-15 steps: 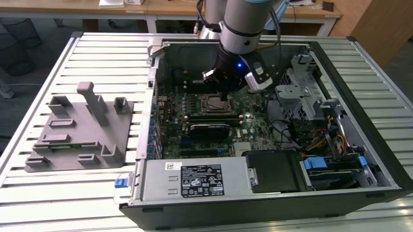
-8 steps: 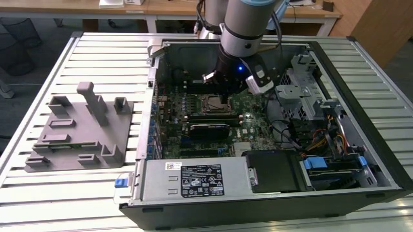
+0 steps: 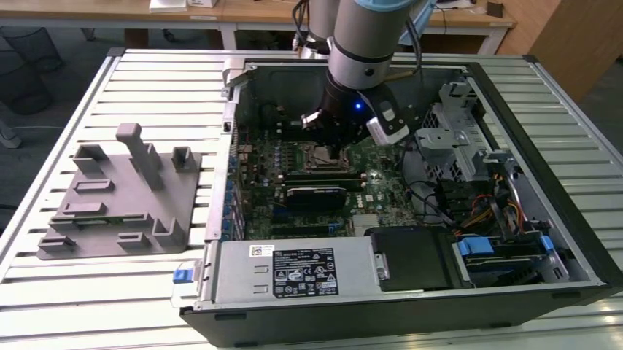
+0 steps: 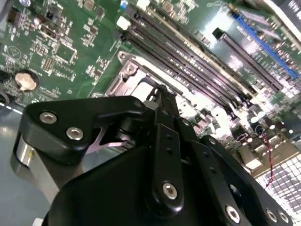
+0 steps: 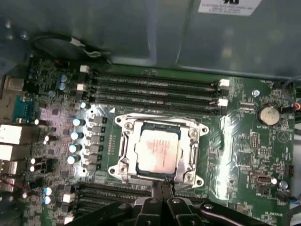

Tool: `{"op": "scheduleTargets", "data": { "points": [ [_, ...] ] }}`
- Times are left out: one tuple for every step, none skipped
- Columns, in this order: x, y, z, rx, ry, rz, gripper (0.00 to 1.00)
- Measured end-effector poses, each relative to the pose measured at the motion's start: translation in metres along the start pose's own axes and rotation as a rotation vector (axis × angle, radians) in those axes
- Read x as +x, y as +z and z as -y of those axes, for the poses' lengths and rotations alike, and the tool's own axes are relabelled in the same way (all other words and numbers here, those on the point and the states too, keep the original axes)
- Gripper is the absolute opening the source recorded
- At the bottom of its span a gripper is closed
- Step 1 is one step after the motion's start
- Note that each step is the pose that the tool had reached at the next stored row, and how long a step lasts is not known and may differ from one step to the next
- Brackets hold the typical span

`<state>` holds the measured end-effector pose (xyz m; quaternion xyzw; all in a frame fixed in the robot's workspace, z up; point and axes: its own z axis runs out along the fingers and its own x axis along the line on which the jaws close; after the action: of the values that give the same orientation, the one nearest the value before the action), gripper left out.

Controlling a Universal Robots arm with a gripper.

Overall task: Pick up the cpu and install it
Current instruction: 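Install the second cpu locking lever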

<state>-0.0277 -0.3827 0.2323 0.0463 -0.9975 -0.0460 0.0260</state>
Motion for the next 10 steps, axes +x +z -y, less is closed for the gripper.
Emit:
{"op": "scheduleTargets", "data": {
  "points": [
    [0.0003, -0.0001, 0.0022, -0.0002, 0.0, 0.0001, 0.11],
    [0.0005, -0.0002, 0.0038, -0.0002, 0.0, 0.0002, 0.11],
    [0.0007, -0.0004, 0.0053, -0.0002, 0.0, 0.0001, 0.11],
    [0.0012, -0.0005, 0.0065, -0.0002, 0.0, 0.0001, 0.11],
    [0.0021, -0.0005, 0.0072, -0.0002, 0.0, 0.0002, 0.11],
    [0.0031, -0.0005, 0.0078, -0.0002, 0.0, 0.0002, 0.11],
    [0.0043, -0.0005, 0.0083, -0.0002, 0.0, 0.0002, 0.11],
    [0.0058, -0.0005, 0.0087, -0.0002, 0.0, 0.0002, 0.11],
    [0.0074, -0.0004, 0.009, -0.0002, 0.0, 0.0001, 0.11],
    [0.0088, -0.0004, 0.0092, -0.0001, 0.0, 0.0001, 0.11]
  ]
}}
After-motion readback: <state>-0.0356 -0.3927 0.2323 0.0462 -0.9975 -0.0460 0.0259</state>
